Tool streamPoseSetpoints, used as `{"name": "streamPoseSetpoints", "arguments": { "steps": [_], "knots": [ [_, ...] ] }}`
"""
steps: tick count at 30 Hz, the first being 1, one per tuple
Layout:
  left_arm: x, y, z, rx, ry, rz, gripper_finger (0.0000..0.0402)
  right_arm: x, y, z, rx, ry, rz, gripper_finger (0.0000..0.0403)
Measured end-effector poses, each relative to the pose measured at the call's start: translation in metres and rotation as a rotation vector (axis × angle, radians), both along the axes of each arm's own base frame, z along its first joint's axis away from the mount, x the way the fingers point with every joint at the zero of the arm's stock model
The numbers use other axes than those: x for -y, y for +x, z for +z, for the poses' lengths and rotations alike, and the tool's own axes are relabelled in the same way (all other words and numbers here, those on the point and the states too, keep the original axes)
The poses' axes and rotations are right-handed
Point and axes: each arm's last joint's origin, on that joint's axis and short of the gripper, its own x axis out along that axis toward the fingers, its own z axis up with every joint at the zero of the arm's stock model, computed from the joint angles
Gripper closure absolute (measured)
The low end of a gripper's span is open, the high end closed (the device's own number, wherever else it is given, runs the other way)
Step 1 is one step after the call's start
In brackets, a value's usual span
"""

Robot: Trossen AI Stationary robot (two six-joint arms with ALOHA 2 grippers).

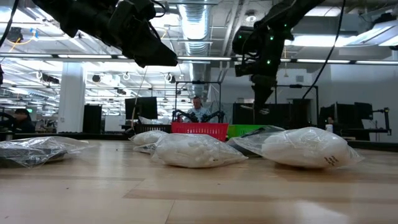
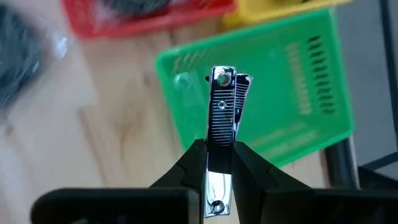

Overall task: Pick & Place Travel size toiletries
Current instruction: Put the silver nail cutter into the green bin

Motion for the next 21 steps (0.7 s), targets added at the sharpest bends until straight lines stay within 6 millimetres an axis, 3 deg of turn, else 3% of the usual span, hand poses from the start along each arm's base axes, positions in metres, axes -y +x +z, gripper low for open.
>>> {"name": "streamPoseSetpoints", "arguments": {
  "steps": [9,15,21],
  "knots": [
    [0.000,0.000,0.000,0.002,0.000,0.000,0.0224,0.028,0.002,-0.024,-0.004,0.013,-0.092,0.0364],
    [0.000,0.000,0.000,0.006,0.000,-0.001,0.0224,0.038,0.003,-0.023,0.052,-0.002,-0.144,0.0360],
    [0.000,0.000,0.001,0.007,0.000,0.000,0.0224,0.040,0.004,-0.022,0.076,-0.010,-0.155,0.0327]
  ]
}}
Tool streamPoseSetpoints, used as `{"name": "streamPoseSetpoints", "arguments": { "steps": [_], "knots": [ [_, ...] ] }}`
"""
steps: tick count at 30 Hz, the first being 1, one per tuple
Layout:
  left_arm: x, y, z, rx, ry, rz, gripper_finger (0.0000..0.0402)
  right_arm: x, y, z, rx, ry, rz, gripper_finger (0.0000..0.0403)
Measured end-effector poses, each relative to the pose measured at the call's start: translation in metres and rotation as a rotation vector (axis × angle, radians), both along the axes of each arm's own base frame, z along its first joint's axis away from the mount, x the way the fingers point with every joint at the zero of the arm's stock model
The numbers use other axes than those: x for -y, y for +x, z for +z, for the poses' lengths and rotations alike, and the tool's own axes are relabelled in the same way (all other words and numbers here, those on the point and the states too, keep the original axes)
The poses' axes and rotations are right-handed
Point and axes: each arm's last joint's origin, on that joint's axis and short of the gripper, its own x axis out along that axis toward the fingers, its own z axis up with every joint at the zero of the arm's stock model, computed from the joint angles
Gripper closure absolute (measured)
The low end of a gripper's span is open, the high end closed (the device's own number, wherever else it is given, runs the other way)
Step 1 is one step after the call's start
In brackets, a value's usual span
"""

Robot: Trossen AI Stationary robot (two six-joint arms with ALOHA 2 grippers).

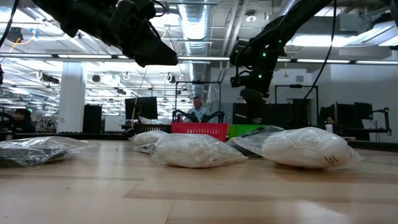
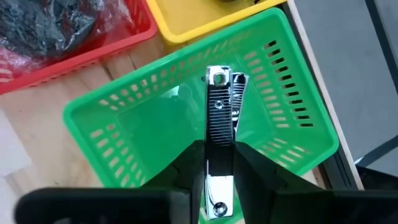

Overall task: Pick & Place Travel size toiletries
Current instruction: Put the silver nail cutter into the green bin

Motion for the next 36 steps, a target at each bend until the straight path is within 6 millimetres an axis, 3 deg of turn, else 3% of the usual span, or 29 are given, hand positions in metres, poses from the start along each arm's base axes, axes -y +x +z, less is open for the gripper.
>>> {"name": "streamPoseSetpoints", "arguments": {
  "steps": [11,16,21,36],
  "knots": [
    [0.000,0.000,0.000,-0.001,0.000,0.000,0.0224,-0.001,0.002,0.001,0.017,-0.008,0.000,0.0286],
    [0.000,0.000,0.000,-0.001,0.000,0.000,0.0224,-0.011,0.004,0.010,0.089,0.065,0.031,0.0270],
    [0.000,0.000,0.000,-0.002,0.000,0.000,0.0224,-0.035,0.010,0.017,0.131,0.172,0.111,0.0258],
    [0.000,0.000,-0.001,-0.011,-0.001,0.000,0.0224,-0.129,0.024,0.013,-0.032,0.309,0.219,0.0264]
  ]
}}
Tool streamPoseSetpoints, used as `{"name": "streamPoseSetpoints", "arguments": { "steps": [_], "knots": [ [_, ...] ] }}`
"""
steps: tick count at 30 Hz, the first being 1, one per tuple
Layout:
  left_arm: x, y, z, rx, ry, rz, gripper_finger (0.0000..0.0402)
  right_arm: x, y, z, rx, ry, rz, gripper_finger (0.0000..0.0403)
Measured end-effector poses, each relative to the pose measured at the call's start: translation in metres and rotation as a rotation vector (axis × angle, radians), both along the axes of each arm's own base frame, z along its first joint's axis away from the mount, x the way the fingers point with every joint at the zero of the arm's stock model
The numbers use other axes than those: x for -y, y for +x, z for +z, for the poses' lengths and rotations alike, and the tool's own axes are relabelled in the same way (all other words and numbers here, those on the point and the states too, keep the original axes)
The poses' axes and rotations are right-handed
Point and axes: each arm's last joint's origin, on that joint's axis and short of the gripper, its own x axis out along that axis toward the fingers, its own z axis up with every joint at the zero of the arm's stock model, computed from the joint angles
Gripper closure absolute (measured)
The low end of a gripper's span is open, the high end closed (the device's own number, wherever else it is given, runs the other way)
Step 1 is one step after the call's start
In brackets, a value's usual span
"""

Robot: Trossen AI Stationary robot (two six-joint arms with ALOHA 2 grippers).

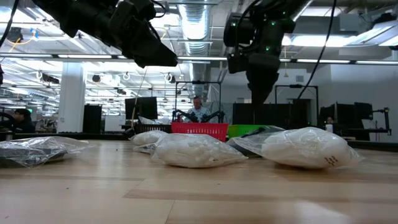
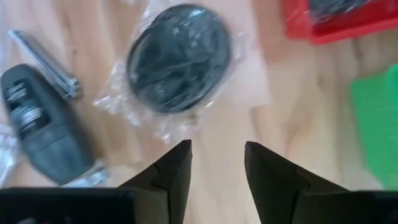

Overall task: Pick & Place Travel size toiletries
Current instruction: Put the silver nail cutter into the green bin

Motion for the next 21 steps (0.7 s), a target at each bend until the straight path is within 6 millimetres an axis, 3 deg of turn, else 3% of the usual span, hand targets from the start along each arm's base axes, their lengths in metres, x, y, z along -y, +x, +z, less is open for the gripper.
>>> {"name": "streamPoseSetpoints", "arguments": {
  "steps": [21],
  "knots": [
    [0.000,0.000,0.000,-0.005,0.000,0.000,0.0224,-0.120,0.001,0.000,-0.033,0.139,-0.203,0.0264]
  ]
}}
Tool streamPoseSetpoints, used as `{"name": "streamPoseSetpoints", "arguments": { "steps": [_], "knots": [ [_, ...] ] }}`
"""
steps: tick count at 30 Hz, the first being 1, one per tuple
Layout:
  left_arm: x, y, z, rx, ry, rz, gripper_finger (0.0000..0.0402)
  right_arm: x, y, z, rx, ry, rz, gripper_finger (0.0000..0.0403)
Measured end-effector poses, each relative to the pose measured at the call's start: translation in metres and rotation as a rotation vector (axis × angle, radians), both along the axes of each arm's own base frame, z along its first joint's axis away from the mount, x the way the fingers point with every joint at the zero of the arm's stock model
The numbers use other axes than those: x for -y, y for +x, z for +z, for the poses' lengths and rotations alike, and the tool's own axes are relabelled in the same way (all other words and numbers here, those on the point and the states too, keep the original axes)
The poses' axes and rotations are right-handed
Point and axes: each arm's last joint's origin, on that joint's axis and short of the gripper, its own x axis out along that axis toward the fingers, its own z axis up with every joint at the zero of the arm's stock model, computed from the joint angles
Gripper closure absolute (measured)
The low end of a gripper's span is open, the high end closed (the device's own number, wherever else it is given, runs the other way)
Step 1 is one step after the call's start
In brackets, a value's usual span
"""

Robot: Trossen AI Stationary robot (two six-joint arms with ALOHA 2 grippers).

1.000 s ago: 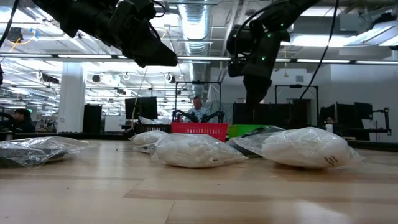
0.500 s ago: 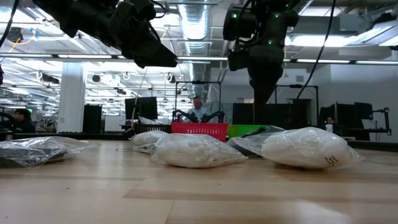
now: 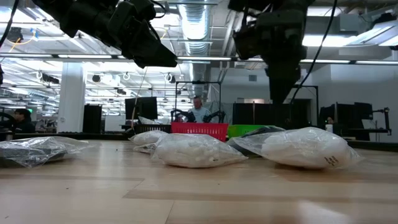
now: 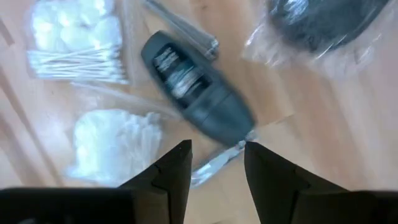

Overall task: Pick & Place Travel size toiletries
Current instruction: Put the silver nail cutter into the green bin

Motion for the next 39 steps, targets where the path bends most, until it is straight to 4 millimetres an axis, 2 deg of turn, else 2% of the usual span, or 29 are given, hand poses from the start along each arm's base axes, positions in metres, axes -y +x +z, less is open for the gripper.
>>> {"name": "streamPoseSetpoints", "arguments": {
  "steps": [7,14,21,33,39],
  "knots": [
    [0.000,0.000,0.000,0.002,0.000,0.000,0.0224,-0.031,-0.006,-0.001,0.001,-0.024,-0.151,0.0256],
    [0.000,0.000,0.000,0.002,0.000,0.000,0.0224,-0.052,-0.013,-0.016,-0.026,-0.103,-0.247,0.0254],
    [0.000,0.000,0.000,0.004,0.000,0.000,0.0224,-0.055,-0.028,-0.043,-0.097,-0.148,-0.294,0.0242],
    [0.000,0.000,0.001,0.008,0.000,0.000,0.0224,-0.056,-0.024,-0.052,-0.050,-0.146,-0.333,0.0216],
    [0.000,0.000,0.001,0.008,0.000,0.000,0.0224,-0.058,-0.019,-0.064,-0.065,-0.155,-0.335,0.0213]
  ]
}}
